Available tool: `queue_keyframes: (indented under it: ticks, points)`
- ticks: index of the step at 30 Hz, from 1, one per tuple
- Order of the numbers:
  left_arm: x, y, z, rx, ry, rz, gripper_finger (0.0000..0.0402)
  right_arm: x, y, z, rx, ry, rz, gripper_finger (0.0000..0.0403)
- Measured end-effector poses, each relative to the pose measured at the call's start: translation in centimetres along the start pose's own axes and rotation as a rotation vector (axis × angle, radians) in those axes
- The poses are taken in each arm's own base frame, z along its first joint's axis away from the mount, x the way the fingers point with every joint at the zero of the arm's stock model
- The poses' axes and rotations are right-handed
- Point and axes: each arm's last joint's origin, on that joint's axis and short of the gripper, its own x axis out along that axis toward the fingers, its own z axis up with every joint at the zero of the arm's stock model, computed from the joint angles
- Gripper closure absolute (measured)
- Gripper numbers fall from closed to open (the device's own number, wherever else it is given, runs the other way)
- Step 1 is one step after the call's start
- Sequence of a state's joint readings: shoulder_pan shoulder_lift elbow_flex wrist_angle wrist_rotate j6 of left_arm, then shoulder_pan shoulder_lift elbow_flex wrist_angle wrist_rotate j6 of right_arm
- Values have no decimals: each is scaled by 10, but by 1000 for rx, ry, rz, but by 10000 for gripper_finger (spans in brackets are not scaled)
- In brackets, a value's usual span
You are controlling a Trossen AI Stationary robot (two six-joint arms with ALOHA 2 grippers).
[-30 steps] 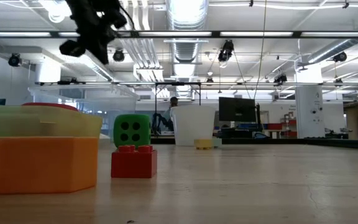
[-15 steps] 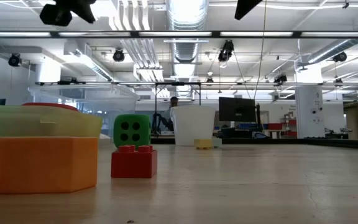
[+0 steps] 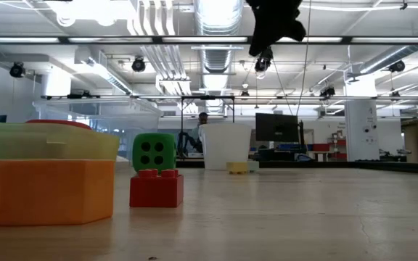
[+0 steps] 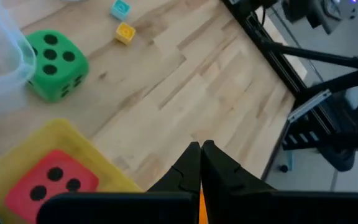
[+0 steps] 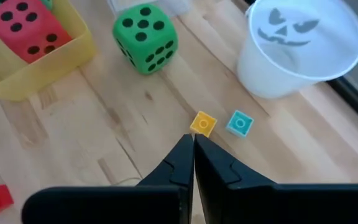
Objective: Pick & Place Toys
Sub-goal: Put the yellow game piece into the white bin
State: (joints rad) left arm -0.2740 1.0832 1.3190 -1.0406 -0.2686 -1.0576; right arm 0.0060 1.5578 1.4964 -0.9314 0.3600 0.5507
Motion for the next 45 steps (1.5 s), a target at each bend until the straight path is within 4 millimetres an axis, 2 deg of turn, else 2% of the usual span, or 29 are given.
queue_keyframes:
  ticks: [10,13,21,24,28,33,39,45]
  points:
    - [-1,0,-7,7,32,10,395,28,-15,0,42,41,59,383]
    - [-1,0,-8,10,43,13,395,42,-17,-2,52,45,91,349]
    - [-3,0,-8,-5,54,-4,395,72,-26,-16,133,71,41,215]
    - [-4,-6,-7,-3,31,-62,395,83,-33,-21,193,68,-9,182]
    - [-5,-11,-6,24,14,-111,395,103,-31,-23,239,61,-3,153]
    - [-6,-14,-8,44,12,-140,395,129,-26,-27,281,80,-8,137]
    - [-11,-26,-15,155,-1,-235,395,152,-22,-33,319,138,-45,136]
    - [-13,-29,-19,222,-11,-257,395,172,-18,-34,327,181,-52,136]
